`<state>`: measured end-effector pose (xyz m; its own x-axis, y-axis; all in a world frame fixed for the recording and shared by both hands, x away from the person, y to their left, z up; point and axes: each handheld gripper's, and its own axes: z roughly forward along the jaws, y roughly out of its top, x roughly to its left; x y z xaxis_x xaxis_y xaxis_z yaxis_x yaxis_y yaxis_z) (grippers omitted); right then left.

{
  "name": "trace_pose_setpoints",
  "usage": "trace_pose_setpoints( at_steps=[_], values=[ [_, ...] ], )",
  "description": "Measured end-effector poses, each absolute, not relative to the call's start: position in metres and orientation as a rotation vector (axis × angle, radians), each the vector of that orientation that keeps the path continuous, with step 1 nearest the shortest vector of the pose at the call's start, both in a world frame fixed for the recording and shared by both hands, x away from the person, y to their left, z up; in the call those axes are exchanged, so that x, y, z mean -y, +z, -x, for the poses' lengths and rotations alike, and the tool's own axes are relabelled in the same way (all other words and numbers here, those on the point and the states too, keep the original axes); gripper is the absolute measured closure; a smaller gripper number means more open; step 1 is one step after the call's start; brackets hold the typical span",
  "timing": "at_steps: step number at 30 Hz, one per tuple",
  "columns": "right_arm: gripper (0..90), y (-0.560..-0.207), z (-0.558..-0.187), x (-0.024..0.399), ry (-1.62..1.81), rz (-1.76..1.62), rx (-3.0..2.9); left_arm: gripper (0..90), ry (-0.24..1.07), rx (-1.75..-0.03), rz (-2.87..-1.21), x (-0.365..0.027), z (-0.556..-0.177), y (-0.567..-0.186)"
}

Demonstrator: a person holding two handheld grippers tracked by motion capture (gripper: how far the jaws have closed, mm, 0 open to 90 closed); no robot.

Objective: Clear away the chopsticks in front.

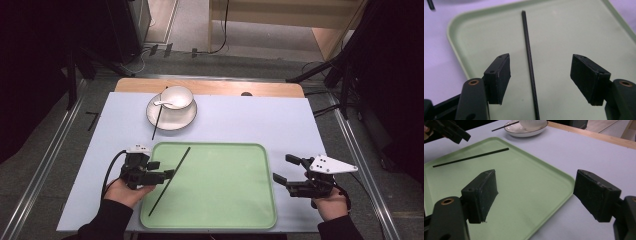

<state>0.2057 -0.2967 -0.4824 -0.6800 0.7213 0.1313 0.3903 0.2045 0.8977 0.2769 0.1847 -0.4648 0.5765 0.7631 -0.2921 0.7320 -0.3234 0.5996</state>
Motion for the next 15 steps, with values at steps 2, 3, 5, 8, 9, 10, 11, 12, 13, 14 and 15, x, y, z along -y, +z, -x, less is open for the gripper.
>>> trace_pose_setpoints(
  at_steps=[2, 3, 5, 8, 9, 10, 11, 12, 13, 14, 15],
  values=[
    [19.7, -0.482, -0.206, 0.297, 1.465, -1.045, -2.168, 32.1, 0.059, -1.184, -2.099, -0.185, -0.284, -0.459],
    [19.7, -0.482, -0.206, 0.297, 1.466, -1.045, -2.167, 31.6, 0.061, -1.178, -2.105, -0.185, -0.288, -0.457],
    [19.7, -0.482, -0.206, 0.297, 1.468, -1.046, -2.166, 31.1, 0.074, -1.169, -2.107, -0.186, -0.295, -0.452],
    [19.7, -0.483, -0.206, 0.297, 1.468, -1.047, -2.166, 31.0, 0.075, -1.168, -2.108, -0.188, -0.305, -0.448],
    [19.7, -0.483, -0.206, 0.297, 1.468, -1.047, -2.166, 31.0, 0.072, -1.173, -2.107, -0.189, -0.308, -0.446],
    [19.7, -0.483, -0.206, 0.297, 1.467, -1.044, -2.168, 31.0, 0.07, -1.171, -2.106, -0.19, -0.312, -0.445],
    [19.7, -0.483, -0.206, 0.297, 1.466, -1.044, -2.169, 31.0, 0.075, -1.173, -2.106, -0.191, -0.316, -0.442],
    [19.7, -0.483, -0.206, 0.297, 1.466, -1.042, -2.171, 31.1, 0.083, -1.171, -2.109, -0.192, -0.318, -0.44],
    [19.7, -0.483, -0.206, 0.297, 1.466, -1.043, -2.171, 31.1, 0.094, -1.173, -2.113, -0.192, -0.322, -0.438],
    [19.7, -0.483, -0.206, 0.297, 1.466, -1.044, -2.17, 31.2, 0.101, -1.175, -2.113, -0.193, -0.326, -0.435],
    [19.7, -0.483, -0.206, 0.297, 1.467, -1.045, -2.17, 31.2, 0.105, -1.173, -2.109, -0.193, -0.328, -0.434]
  ],
)
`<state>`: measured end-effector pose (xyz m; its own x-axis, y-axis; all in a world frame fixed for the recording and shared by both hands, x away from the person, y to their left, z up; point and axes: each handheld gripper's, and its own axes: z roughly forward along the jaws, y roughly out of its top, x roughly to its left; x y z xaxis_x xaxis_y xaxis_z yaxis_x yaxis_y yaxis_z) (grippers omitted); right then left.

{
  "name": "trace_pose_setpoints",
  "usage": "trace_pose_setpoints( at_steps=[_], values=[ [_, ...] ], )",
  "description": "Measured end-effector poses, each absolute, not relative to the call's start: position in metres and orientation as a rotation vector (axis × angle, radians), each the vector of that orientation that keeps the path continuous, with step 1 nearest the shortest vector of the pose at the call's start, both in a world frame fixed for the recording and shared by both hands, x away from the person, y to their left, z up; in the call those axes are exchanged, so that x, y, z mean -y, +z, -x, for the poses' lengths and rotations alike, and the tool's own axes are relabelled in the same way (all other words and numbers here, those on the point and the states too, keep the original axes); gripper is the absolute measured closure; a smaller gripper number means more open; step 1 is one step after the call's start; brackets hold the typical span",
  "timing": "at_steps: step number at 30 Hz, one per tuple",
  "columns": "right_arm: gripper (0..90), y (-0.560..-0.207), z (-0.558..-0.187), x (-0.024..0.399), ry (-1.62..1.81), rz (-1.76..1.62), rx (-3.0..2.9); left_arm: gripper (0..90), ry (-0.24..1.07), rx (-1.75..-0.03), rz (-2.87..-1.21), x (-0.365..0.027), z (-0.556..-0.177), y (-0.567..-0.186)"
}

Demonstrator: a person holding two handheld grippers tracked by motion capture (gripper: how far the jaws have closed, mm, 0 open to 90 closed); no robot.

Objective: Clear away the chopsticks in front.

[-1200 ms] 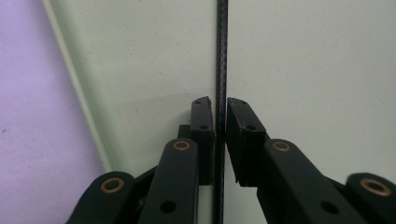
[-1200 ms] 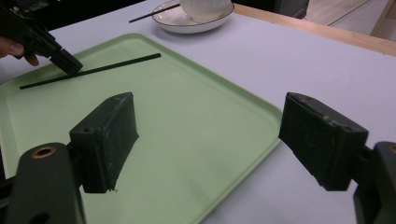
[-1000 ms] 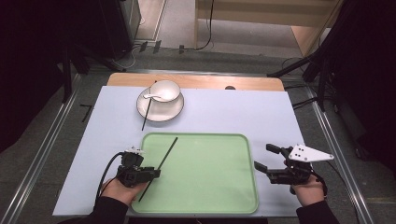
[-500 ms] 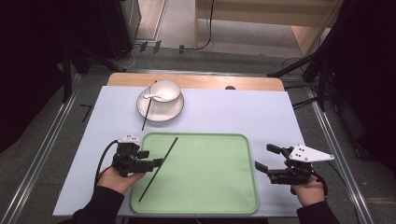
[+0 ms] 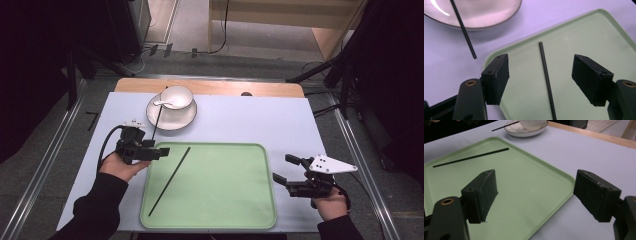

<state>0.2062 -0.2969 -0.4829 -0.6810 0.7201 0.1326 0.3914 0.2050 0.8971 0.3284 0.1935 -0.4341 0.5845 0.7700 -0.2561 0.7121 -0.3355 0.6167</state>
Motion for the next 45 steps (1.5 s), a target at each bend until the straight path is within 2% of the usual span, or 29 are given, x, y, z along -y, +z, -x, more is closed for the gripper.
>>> trace_pose_setpoints(
  at_steps=[19, 33, 45],
  values=[
    [19.7, -0.483, -0.206, 0.297, 1.469, -1.051, -2.17, 32.0, 0.132, -1.221, -2.076, -0.197, -0.389, -0.43],
    [19.6, -0.484, -0.206, 0.297, 1.472, -1.052, -2.178, 34.3, 0.215, -1.324, -2.08, -0.208, -0.43, -0.437],
    [19.6, -0.483, -0.204, 0.297, 1.47, -1.045, -2.178, 46.0, 0.245, -1.349, -2.1, -0.202, -0.448, -0.458]
  ],
)
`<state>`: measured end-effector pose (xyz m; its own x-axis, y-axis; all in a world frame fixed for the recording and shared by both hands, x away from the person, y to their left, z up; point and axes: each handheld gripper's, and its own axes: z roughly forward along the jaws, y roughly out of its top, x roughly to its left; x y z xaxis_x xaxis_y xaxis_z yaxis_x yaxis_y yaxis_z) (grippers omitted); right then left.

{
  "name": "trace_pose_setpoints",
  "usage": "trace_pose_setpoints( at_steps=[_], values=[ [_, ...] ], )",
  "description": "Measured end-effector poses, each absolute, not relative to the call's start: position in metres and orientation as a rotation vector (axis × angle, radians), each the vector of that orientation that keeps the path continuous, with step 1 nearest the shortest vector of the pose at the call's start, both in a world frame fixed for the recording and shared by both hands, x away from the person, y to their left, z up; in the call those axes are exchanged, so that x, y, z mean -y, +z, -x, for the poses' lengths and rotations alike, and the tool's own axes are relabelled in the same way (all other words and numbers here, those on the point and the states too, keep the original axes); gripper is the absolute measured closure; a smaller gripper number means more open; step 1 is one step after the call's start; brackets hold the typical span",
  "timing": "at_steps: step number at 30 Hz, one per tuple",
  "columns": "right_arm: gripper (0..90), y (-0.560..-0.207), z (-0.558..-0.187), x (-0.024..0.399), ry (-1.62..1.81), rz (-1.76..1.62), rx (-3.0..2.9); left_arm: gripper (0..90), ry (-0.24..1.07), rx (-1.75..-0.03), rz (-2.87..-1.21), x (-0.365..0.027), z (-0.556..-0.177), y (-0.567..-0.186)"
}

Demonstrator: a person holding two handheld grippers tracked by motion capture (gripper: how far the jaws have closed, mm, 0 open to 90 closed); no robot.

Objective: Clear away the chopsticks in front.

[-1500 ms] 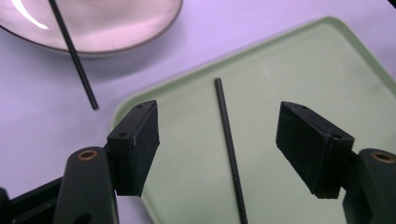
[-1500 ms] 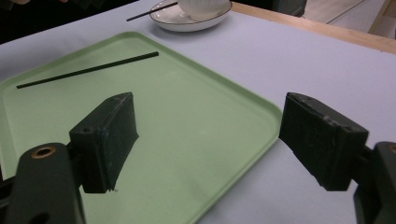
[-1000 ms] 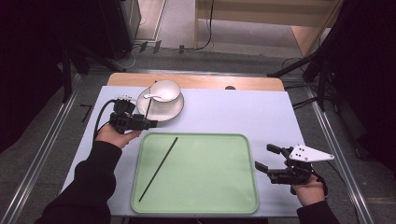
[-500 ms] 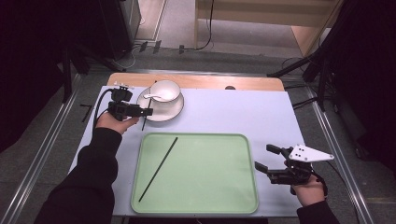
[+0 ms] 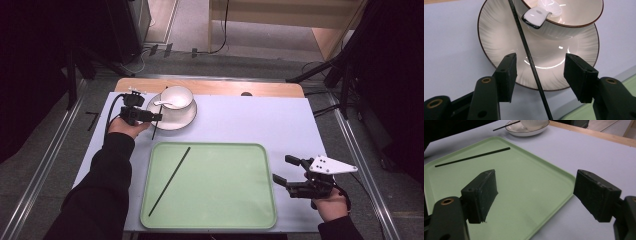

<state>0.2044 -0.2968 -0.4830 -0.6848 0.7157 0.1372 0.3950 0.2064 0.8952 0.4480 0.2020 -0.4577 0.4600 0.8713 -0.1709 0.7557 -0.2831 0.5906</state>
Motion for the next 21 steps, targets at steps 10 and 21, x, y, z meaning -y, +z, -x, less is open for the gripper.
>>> trace_pose_setpoints(
  at_steps=[10, 21],
  values=[
    [19.6, -0.482, -0.202, 0.298, 1.478, -1.047, -2.172, 56.1, 0.275, -1.409, -2.104, -0.197, -0.46, -0.47],
    [19.7, -0.483, -0.202, 0.297, 1.479, -1.042, -2.172, 66.4, 0.243, -1.453, -2.075, -0.197, -0.468, -0.48]
  ],
)
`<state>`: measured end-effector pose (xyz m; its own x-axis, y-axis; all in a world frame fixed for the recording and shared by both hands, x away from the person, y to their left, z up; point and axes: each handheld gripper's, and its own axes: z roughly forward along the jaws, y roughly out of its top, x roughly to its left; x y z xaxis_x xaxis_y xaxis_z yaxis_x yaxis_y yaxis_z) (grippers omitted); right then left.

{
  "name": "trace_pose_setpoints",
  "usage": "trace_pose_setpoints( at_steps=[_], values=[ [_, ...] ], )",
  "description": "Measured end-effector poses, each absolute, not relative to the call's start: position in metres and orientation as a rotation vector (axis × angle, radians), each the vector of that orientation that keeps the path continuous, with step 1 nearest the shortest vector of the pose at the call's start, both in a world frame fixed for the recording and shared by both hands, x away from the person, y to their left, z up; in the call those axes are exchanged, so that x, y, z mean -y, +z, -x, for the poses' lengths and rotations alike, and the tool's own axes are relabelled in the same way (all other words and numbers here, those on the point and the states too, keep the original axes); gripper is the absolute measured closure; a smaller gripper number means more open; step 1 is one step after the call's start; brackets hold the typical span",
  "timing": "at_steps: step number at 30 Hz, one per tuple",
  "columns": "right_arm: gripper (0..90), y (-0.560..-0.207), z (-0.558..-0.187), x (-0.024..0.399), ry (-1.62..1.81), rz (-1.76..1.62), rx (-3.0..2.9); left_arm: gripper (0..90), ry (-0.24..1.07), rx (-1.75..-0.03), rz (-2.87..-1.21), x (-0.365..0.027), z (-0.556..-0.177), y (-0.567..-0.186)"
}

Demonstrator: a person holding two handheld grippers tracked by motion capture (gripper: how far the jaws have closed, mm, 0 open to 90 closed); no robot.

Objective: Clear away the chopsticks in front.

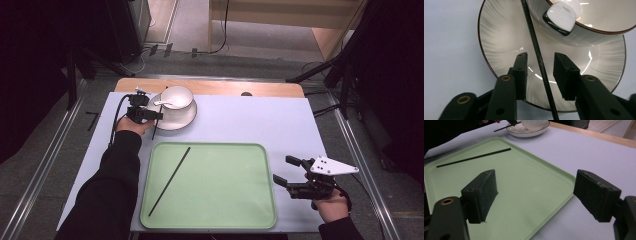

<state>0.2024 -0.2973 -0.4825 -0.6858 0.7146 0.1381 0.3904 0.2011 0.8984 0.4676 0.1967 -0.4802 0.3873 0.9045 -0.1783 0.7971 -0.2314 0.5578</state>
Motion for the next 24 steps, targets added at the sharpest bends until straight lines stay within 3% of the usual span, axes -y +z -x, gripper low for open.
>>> trace_pose_setpoints(
  at_steps=[13, 24],
  values=[
    [19.7, -0.482, -0.202, 0.297, 1.48, -1.044, -2.169, 84.6, 0.245, -1.538, -2.038, -0.198, -0.471, -0.483],
    [19.7, -0.483, -0.202, 0.297, 1.482, -1.041, -2.172, 86.9, 0.225, -1.615, -1.985, -0.206, -0.472, -0.478]
  ],
)
